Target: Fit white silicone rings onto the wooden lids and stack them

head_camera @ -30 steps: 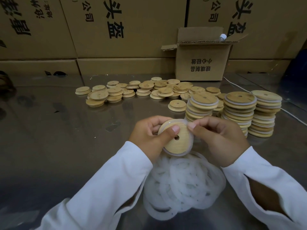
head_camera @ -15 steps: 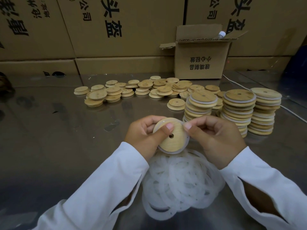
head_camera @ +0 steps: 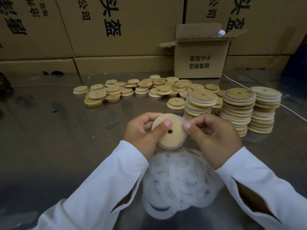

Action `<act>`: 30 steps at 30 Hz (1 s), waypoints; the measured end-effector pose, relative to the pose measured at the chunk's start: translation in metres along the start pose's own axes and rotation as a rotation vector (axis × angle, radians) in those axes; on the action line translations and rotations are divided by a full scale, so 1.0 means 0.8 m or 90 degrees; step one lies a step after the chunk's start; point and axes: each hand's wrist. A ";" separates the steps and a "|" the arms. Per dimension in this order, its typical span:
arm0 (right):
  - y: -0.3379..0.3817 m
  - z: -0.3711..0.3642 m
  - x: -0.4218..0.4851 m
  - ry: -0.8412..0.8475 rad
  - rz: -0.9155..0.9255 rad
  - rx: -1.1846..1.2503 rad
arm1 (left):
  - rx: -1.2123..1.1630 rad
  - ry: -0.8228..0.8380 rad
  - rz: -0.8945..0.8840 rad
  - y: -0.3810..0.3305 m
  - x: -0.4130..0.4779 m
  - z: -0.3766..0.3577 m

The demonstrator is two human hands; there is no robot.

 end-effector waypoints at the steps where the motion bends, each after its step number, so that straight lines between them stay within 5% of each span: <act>1: 0.000 0.002 0.003 0.005 -0.019 0.026 | 0.007 0.006 -0.002 -0.001 0.000 0.001; 14: 0.005 0.004 0.003 0.060 -0.119 0.175 | -0.010 0.006 -0.013 -0.002 0.003 0.004; 30: 0.012 0.007 0.002 0.081 -0.083 0.092 | -0.071 0.019 0.060 0.000 0.002 0.006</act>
Point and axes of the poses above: each hand's wrist, its own x-axis towards the middle knuckle, its own z-axis out of the back of the hand, y = z × x, and after that the axes turned 9 degrees about z, right-handed
